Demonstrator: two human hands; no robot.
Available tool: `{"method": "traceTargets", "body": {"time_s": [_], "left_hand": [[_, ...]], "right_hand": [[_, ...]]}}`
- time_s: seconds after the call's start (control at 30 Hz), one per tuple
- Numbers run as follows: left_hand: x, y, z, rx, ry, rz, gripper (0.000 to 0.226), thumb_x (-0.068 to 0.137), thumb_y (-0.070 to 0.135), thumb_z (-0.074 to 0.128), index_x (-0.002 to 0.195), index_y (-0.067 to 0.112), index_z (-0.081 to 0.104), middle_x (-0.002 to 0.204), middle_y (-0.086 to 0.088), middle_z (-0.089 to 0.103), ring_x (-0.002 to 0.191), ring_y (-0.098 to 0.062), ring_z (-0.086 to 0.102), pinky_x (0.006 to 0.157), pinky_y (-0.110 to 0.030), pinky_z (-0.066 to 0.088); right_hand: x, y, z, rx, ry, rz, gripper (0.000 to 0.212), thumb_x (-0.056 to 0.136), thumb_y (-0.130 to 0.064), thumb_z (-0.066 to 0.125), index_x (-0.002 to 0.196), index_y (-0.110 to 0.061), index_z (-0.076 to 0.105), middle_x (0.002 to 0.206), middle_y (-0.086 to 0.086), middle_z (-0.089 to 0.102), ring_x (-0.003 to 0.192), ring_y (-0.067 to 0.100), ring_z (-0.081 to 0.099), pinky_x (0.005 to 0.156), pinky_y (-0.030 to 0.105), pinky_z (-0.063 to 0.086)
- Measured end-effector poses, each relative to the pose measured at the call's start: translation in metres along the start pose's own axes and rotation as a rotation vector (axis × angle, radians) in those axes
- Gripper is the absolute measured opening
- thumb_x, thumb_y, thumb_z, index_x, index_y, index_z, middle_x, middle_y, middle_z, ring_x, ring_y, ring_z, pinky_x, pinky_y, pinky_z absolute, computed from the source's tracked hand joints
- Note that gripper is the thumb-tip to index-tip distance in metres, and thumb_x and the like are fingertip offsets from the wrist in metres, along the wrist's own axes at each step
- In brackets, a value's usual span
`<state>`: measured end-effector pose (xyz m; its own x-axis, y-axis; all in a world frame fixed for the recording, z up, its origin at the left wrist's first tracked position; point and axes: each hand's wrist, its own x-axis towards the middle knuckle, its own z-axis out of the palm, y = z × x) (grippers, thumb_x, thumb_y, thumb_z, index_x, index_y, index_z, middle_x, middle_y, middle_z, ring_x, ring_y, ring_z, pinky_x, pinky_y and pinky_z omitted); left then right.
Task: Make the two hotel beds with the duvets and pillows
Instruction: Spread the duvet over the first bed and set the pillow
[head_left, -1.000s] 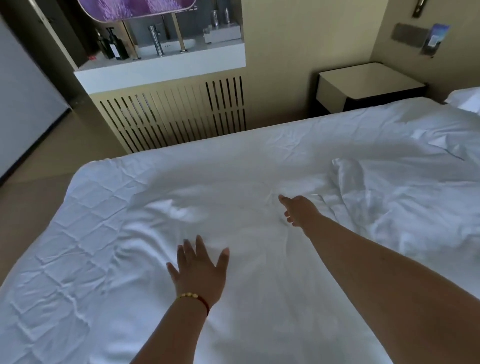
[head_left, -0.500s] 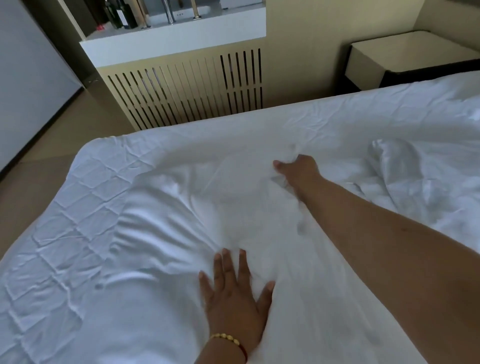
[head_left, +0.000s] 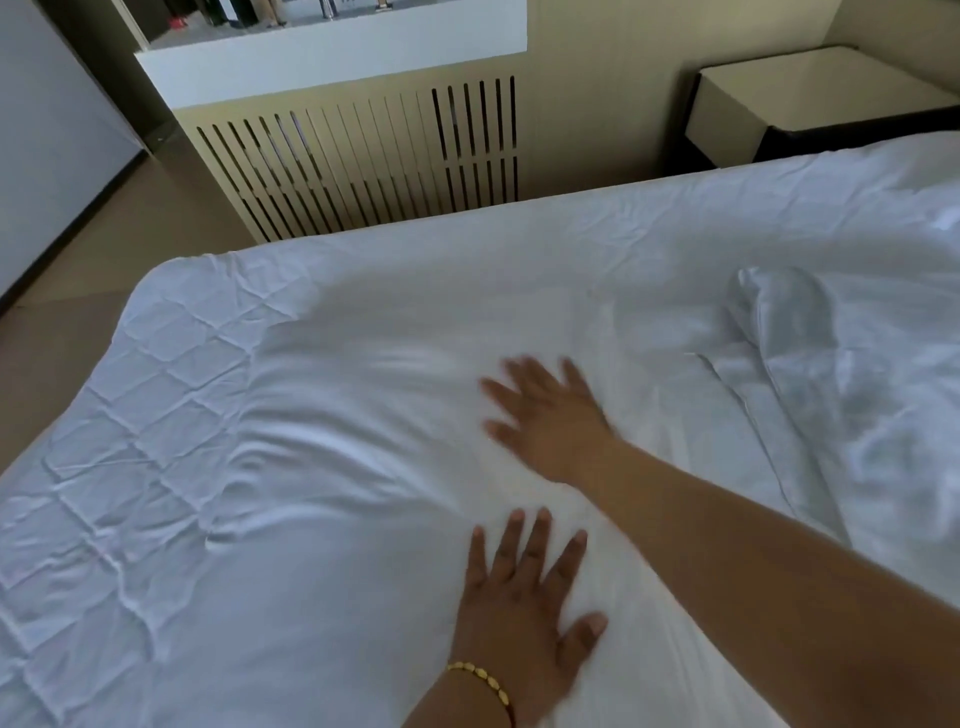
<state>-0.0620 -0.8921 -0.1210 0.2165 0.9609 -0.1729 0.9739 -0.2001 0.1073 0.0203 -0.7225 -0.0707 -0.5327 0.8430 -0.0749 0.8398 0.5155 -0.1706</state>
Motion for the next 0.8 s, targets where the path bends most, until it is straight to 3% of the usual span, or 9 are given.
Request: {"method": "traceTargets", "body": {"time_s": [0.07, 0.13, 0.2, 0.3, 0.4, 0.53, 0.63, 0.73, 0.8], "left_hand": [[-0.007, -0.008, 0.006, -0.001, -0.012, 0.058, 0.064, 0.094, 0.064, 0.013, 0.15, 0.032, 0.022, 0.141, 0.001, 0.054, 0.13, -0.019, 0.052, 0.104, -0.046, 0.024], [-0.008, -0.012, 0.0, -0.054, 0.025, 0.093, 0.063, 0.098, 0.057, 0.008, 0.144, 0.031, 0.043, 0.135, 0.004, 0.059, 0.124, -0.015, 0.057, 0.105, -0.038, 0.025], [0.0, -0.015, -0.013, -0.109, 0.234, 0.073, 0.065, 0.102, 0.05, 0.008, 0.132, 0.023, 0.059, 0.133, 0.001, 0.061, 0.123, -0.016, 0.058, 0.107, -0.038, 0.025], [0.022, -0.027, -0.042, -0.166, 0.423, -0.224, 0.065, 0.1, 0.049, 0.009, 0.142, 0.016, 0.047, 0.147, -0.008, 0.045, 0.139, -0.023, 0.04, 0.114, -0.044, 0.013], [0.035, -0.04, -0.044, -0.074, 0.146, -0.38, 0.081, 0.084, 0.06, -0.012, 0.155, 0.023, 0.003, 0.163, -0.007, -0.001, 0.15, -0.02, -0.006, 0.118, -0.044, -0.012], [0.039, -0.038, -0.03, -0.033, -0.128, -0.353, 0.068, 0.093, 0.061, -0.001, 0.152, 0.029, -0.014, 0.161, 0.0, -0.02, 0.146, -0.02, -0.024, 0.117, -0.05, -0.015], [0.044, -0.037, -0.042, -0.104, -0.16, -0.38, 0.064, 0.097, 0.058, 0.006, 0.153, 0.03, -0.009, 0.162, 0.003, -0.015, 0.147, -0.018, -0.019, 0.119, -0.049, -0.012], [0.044, -0.022, -0.058, -0.223, -0.162, -0.35, 0.063, 0.1, 0.054, 0.01, 0.155, 0.026, -0.002, 0.163, 0.004, -0.006, 0.149, -0.015, -0.01, 0.12, -0.046, -0.009], [0.045, -0.001, -0.066, -0.306, -0.121, -0.299, 0.063, 0.101, 0.052, 0.013, 0.155, 0.022, 0.002, 0.163, 0.003, 0.001, 0.15, -0.013, -0.004, 0.121, -0.043, -0.007]], "right_hand": [[-0.013, 0.054, 0.029, 0.035, -0.331, 0.3, 0.067, 0.096, -0.061, 0.014, 0.153, -0.028, -0.003, 0.161, 0.0, -0.006, 0.148, 0.016, -0.007, 0.117, 0.042, -0.007], [-0.019, 0.079, 0.025, -0.006, -0.377, 0.465, 0.069, 0.095, -0.061, 0.01, 0.153, -0.026, -0.004, 0.161, 0.0, -0.005, 0.148, 0.018, -0.005, 0.119, 0.046, -0.005], [-0.015, 0.064, 0.009, -0.003, -0.197, 0.449, 0.069, 0.096, -0.059, 0.011, 0.153, -0.022, 0.0, 0.161, 0.004, 0.002, 0.148, 0.02, -0.001, 0.119, 0.047, -0.003], [-0.02, 0.014, 0.0, 0.059, 0.159, 0.143, 0.074, 0.092, -0.064, 0.004, 0.153, -0.023, 0.011, 0.16, 0.004, 0.014, 0.148, 0.021, 0.01, 0.119, 0.046, 0.002], [-0.051, 0.026, 0.037, 0.036, -0.103, 0.126, 0.086, 0.079, -0.073, -0.015, 0.152, -0.03, -0.003, 0.161, -0.002, -0.005, 0.148, 0.014, -0.006, 0.118, 0.042, -0.006], [-0.069, 0.05, 0.043, 0.073, -0.323, 0.407, 0.069, 0.095, -0.06, 0.011, 0.153, -0.026, -0.005, 0.161, 0.001, -0.006, 0.148, 0.018, -0.006, 0.119, 0.042, -0.007], [-0.087, 0.037, 0.023, 0.137, -0.131, 0.496, 0.067, 0.098, -0.054, 0.02, 0.153, -0.017, 0.009, 0.16, 0.006, 0.013, 0.148, 0.021, 0.006, 0.12, 0.041, -0.001], [-0.125, 0.044, 0.007, -0.02, 0.204, 0.627, 0.075, 0.091, -0.049, 0.048, 0.148, -0.004, 0.026, 0.151, 0.018, 0.033, 0.143, 0.031, 0.024, 0.119, 0.049, 0.011], [-0.153, 0.067, -0.005, -0.147, 0.171, 0.801, 0.092, 0.086, -0.053, 0.053, 0.15, 0.0, 0.012, 0.154, 0.024, 0.02, 0.144, 0.037, 0.015, 0.116, 0.054, 0.009]]}}
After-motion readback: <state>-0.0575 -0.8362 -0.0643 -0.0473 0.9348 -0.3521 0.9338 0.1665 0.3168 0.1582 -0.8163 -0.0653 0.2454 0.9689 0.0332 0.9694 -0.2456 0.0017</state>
